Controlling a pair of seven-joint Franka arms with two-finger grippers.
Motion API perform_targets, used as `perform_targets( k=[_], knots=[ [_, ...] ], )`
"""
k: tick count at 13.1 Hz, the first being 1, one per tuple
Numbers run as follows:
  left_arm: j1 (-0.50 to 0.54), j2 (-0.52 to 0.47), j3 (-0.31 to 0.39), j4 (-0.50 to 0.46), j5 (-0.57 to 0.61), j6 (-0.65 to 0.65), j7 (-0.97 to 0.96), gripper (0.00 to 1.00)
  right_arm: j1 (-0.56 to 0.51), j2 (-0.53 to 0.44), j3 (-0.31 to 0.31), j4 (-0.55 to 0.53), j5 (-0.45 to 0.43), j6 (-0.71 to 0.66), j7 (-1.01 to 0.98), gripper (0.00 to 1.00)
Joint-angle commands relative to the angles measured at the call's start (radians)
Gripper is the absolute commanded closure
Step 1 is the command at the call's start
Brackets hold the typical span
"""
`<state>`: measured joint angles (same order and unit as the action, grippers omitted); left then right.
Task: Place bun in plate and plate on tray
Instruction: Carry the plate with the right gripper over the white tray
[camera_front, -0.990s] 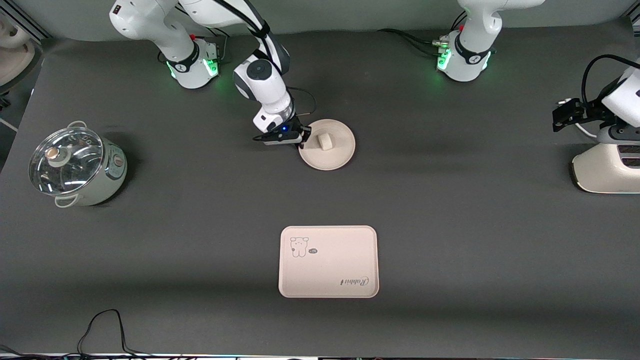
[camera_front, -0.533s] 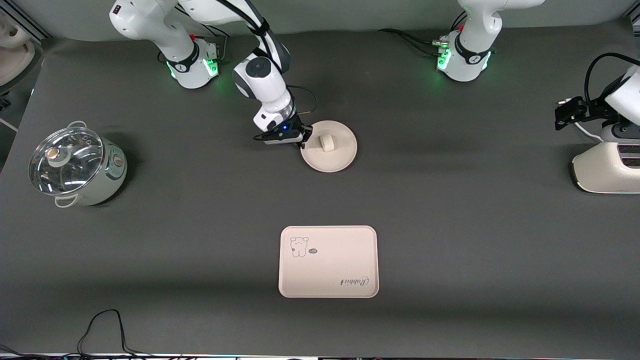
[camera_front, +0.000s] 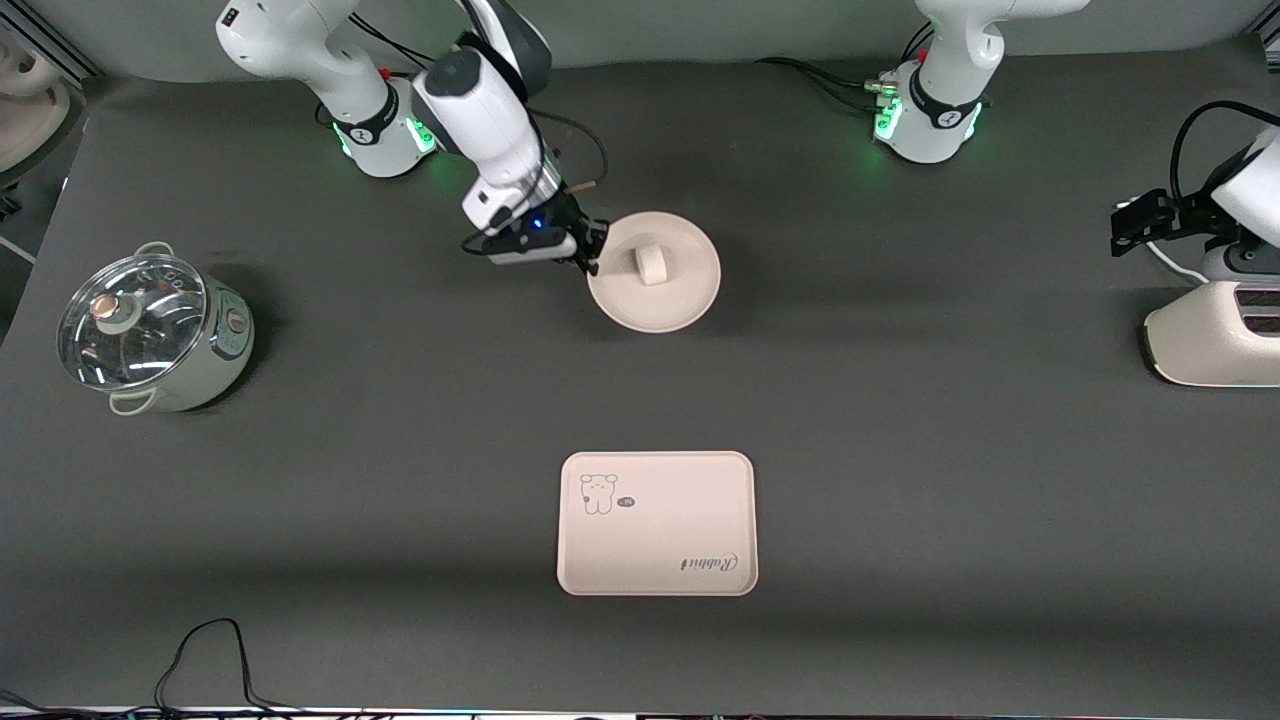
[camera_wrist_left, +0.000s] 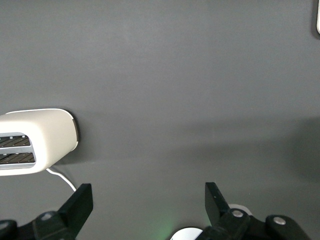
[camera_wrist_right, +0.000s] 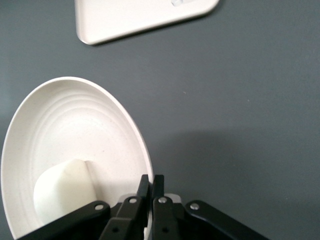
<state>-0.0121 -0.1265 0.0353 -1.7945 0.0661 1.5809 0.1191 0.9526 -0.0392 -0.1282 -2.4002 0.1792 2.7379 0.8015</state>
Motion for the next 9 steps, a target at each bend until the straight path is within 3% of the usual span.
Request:
perform_targets(
  k=[1, 3, 5, 9],
  knots=[
    [0.006, -0.008, -0.003, 0.014, 0.003, -0.019, 0.017, 0.00, -0.003, -0.022, -0.001, 0.009, 0.023, -0.004, -0.030, 0.97],
    [0.007, -0.008, -0.002, 0.014, 0.003, -0.018, 0.019, 0.00, -0.032, 0.036, -0.001, 0.053, 0.023, -0.004, -0.030, 0.97],
    [0.007, -0.008, -0.002, 0.014, 0.003, -0.018, 0.021, 0.00, -0.078, 0.155, -0.001, 0.155, 0.034, -0.004, -0.030, 0.97],
    [0.009, -0.007, 0.000, 0.014, 0.003, -0.015, 0.021, 0.00, -0.167, 0.433, -0.001, 0.477, 0.037, -0.046, -0.031, 0.97]
  ],
)
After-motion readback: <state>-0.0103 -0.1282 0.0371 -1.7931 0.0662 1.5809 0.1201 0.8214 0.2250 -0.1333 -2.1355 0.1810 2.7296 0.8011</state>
